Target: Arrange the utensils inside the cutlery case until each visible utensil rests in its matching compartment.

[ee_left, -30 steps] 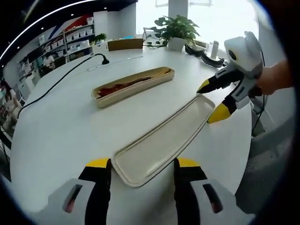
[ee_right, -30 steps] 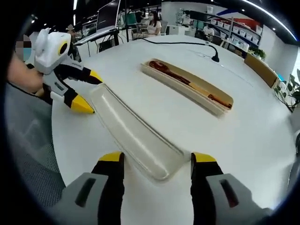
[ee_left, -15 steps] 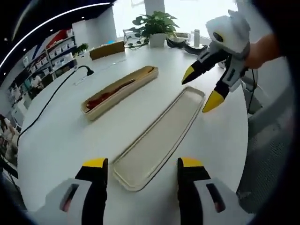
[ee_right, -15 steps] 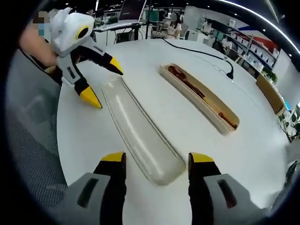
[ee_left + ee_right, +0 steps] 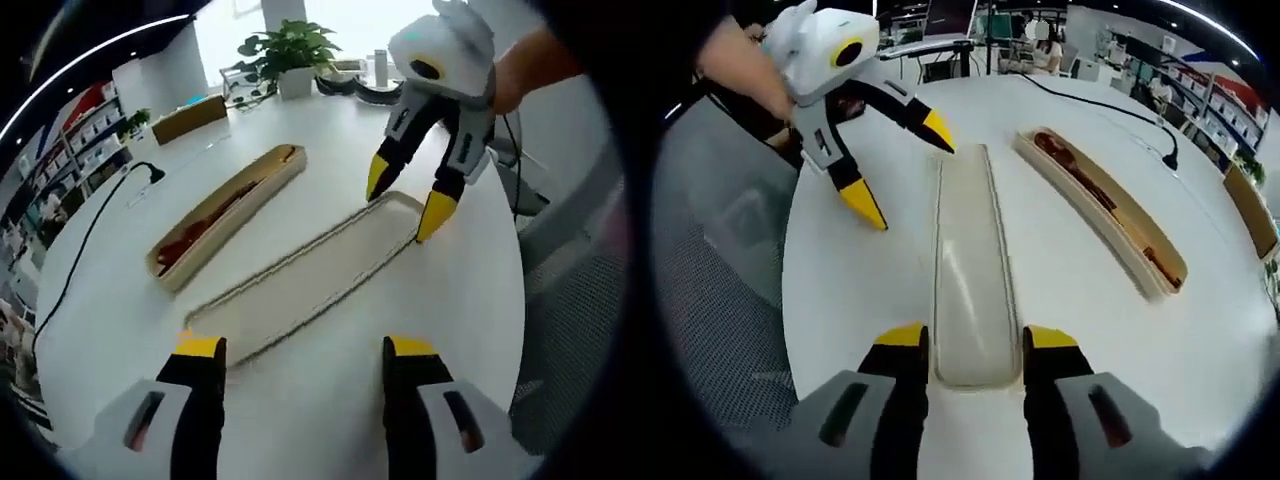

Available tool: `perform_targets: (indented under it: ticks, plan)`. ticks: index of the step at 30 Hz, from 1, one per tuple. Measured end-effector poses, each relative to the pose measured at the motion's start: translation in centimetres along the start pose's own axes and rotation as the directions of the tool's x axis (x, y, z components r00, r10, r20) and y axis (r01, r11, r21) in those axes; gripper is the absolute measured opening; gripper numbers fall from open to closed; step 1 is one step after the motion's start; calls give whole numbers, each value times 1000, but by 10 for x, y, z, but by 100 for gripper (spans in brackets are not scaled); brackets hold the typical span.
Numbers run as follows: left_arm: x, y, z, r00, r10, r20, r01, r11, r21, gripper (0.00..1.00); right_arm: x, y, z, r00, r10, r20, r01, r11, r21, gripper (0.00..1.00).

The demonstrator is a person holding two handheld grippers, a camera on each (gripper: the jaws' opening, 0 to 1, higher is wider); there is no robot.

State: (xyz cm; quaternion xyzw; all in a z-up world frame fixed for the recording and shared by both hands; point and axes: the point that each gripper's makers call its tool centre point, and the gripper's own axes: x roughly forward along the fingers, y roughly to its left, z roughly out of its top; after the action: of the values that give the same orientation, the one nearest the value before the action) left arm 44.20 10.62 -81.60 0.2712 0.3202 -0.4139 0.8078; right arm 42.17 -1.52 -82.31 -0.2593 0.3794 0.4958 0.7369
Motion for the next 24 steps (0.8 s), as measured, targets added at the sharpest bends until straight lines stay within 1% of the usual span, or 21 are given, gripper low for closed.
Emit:
perform_targets:
  ticks: [2, 4, 6, 7, 8, 9, 10, 11, 13, 15, 16, 17, 18, 19, 20, 21, 22, 23, 24]
  plan:
    - [1, 2, 2, 1000, -2, -10, 3, 999, 45, 65, 0, 1, -1, 999, 32, -16, -33, 998, -52, 35]
    - [2, 1, 4, 1000, -13, -12, 14, 997, 75, 65, 0, 1, -2, 998, 50, -31, -52, 996, -73, 35]
    - [4, 1, 7, 1000, -17, -13, 18, 996, 90, 65, 0, 5, -3, 995, 81, -51, -87, 989, -118, 35]
    - [5, 1, 8, 1000, -18, -13, 19, 995, 93, 65, 0, 6, -3, 994, 92, -50, -98, 988, -120, 34]
    - [6, 2, 9, 1000, -18, -15, 19, 995, 99, 65, -1, 8, -3, 991, 123, -57, -129, 981, -141, 34]
    - [6, 2, 10, 1000, -20, -13, 21, 994, 103, 65, -1, 6, -3, 990, 126, -56, -133, 982, -136, 34]
    - [7, 2, 11, 1000, -24, -15, 25, 994, 103, 65, -2, 7, -3, 987, 149, -55, -155, 981, -119, 35]
    - [7, 1, 11, 999, -29, -16, 31, 994, 103, 65, -4, 12, -2, 978, 202, -54, -205, 976, -74, 35]
    - [8, 0, 12, 999, -42, -16, 44, 992, 118, 64, -5, 13, -2, 968, 245, -53, -248, 966, -68, 35]
    - [9, -2, 13, 998, -60, -21, 62, 990, 128, 61, -6, 12, -2, 965, 259, -46, -262, 963, -60, 35]
    - [10, -3, 13, 997, -68, -23, 71, 990, 125, 59, -6, 14, -1, 958, 286, -34, -287, 957, -31, 35]
    - [10, -9, 10, 994, -106, -40, 109, 989, 100, 54, -7, 16, 1, 950, 313, -12, -313, 950, 20, 35]
    - [11, -10, 10, 993, -111, -43, 114, 990, 82, 49, -6, 15, 2, 951, 309, -7, -309, 950, 32, 35]
    - [11, -11, 9, 992, -113, -48, 115, 992, 42, 46, -6, 16, 2, 951, 310, -6, -309, 951, 23, 35]
    - [11, -14, 8, 990, -129, -57, 130, 991, 12, 43, -6, 17, 2, 952, 307, -7, -307, 952, 17, 35]
    - [11, -10, 10, 993, -112, -47, 114, 993, 38, 44, -6, 20, 3, 953, 303, -13, -303, 953, 7, 35]
    - [12, -11, 11, 993, -112, -46, 113, 993, 27, 44, -6, 22, 3, 955, 294, -22, -295, 956, -11, 35]
    - [11, -10, 11, 993, -112, -47, 113, 993, 21, 45, -6, 19, 2, 958, 286, -30, -287, 958, -23, 35]
    - [12, -10, 11, 992, -114, -52, 115, 993, 24, 45, -5, 21, 2, 957, 287, -32, -288, 957, -29, 36]
